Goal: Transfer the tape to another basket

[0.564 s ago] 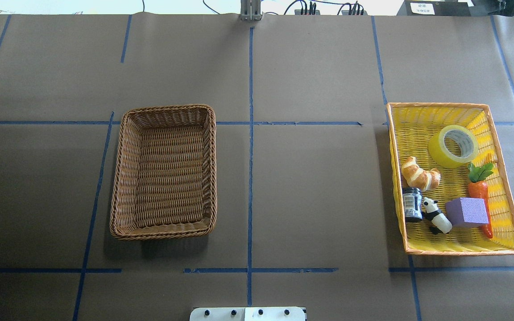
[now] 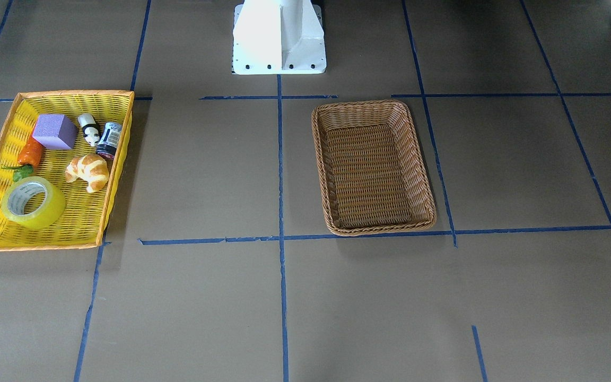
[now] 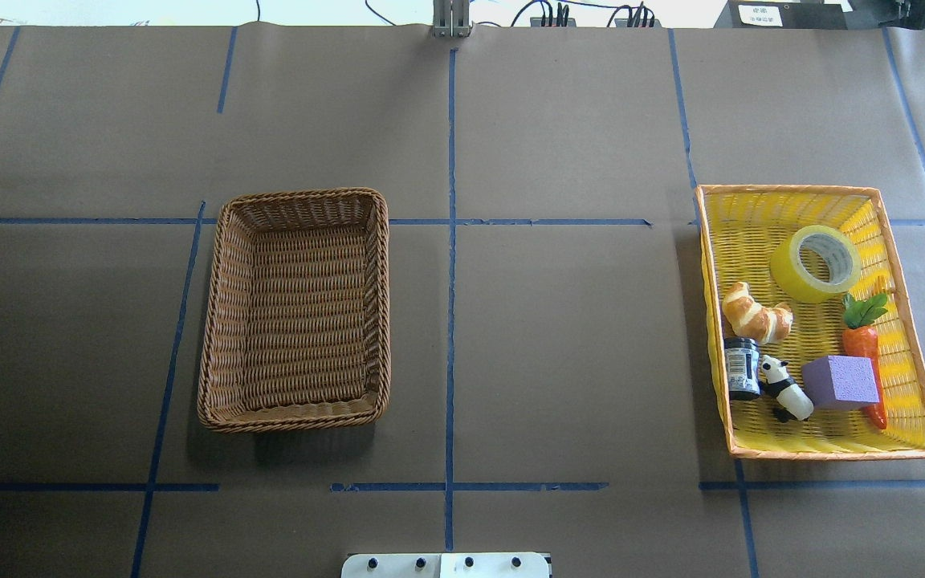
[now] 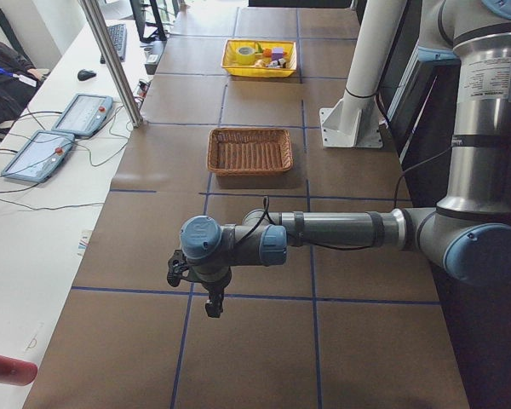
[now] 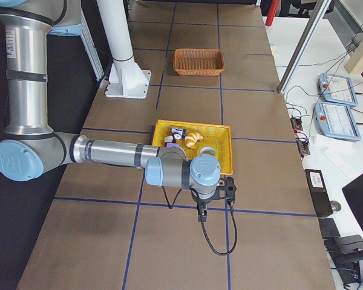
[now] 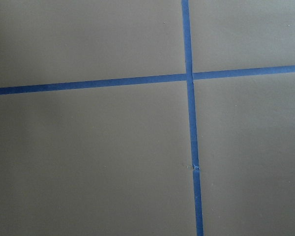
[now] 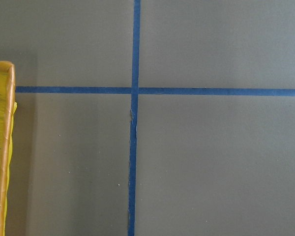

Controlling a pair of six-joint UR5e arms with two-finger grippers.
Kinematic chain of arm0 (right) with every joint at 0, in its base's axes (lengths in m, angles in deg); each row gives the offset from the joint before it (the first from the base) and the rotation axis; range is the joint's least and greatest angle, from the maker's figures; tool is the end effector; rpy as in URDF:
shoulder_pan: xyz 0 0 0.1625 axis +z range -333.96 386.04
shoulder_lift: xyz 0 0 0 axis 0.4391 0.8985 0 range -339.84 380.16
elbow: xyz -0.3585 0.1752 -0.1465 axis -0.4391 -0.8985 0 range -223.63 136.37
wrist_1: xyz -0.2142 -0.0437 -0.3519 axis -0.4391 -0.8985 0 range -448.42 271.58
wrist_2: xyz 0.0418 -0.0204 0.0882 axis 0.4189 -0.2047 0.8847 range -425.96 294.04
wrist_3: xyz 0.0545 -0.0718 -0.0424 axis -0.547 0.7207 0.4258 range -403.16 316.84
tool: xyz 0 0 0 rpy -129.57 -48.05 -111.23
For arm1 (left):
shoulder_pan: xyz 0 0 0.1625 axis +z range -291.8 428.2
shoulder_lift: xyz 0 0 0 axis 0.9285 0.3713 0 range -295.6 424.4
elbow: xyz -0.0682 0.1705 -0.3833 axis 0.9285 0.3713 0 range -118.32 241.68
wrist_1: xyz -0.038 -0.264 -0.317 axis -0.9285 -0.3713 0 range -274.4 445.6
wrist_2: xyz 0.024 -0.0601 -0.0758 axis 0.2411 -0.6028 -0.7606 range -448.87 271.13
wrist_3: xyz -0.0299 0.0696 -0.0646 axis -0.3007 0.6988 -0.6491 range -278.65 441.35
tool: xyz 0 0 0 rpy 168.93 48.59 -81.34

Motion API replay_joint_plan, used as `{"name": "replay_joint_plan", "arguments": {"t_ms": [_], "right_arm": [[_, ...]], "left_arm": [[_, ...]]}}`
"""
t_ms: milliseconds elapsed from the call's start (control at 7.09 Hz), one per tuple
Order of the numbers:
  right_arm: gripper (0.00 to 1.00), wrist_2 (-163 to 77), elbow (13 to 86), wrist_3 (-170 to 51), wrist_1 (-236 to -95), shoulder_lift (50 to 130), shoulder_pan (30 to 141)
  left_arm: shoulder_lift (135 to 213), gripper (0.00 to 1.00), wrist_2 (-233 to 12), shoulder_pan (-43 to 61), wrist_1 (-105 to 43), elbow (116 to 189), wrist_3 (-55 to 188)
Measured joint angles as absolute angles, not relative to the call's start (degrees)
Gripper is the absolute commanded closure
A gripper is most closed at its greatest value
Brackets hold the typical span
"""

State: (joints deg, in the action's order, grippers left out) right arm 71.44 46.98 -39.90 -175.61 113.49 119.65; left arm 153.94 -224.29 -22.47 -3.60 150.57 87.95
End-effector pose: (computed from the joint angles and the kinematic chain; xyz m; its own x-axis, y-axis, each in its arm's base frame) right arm 0.0892 -0.4623 0.6728 0.6781 -0.0155 0.7348 -0.0242 0.9988 0.0434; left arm -0.0682 -0.4846 0.6723 0.6981 0.0774 -0.7118 -0.0690 0.9968 0.0407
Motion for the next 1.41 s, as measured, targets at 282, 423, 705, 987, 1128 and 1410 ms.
{"name": "replay_joint_plan", "arguments": {"t_ms": [282,423,705,987,1128,1410], "right_arm": [[0.00,71.5,47.0,-39.9,-175.5,113.5,119.6],[0.00,71.5,47.0,-39.9,-175.4,113.5,119.6],[0.00,71.5,47.1,-39.9,-175.2,113.3,119.5],[0.00,71.1,47.8,-39.9,-174.2,112.2,117.3],[0.00,70.6,48.3,-40.1,-173.5,110.7,115.7],[0.00,68.9,48.9,-40.5,-173.9,106.8,112.8]], "left_arm": [[153.9,0.00,-224.3,-22.4,-3.7,150.5,87.9],[153.9,0.00,-224.3,-22.4,-3.8,150.5,87.9],[153.9,0.00,-224.3,-22.4,-3.9,150.5,87.9],[153.9,0.00,-224.4,-22.4,-4.0,150.6,87.8],[154.0,0.00,-224.4,-22.4,-4.1,150.7,87.8],[153.9,0.00,-224.5,-22.4,-4.2,150.7,87.8]]}}
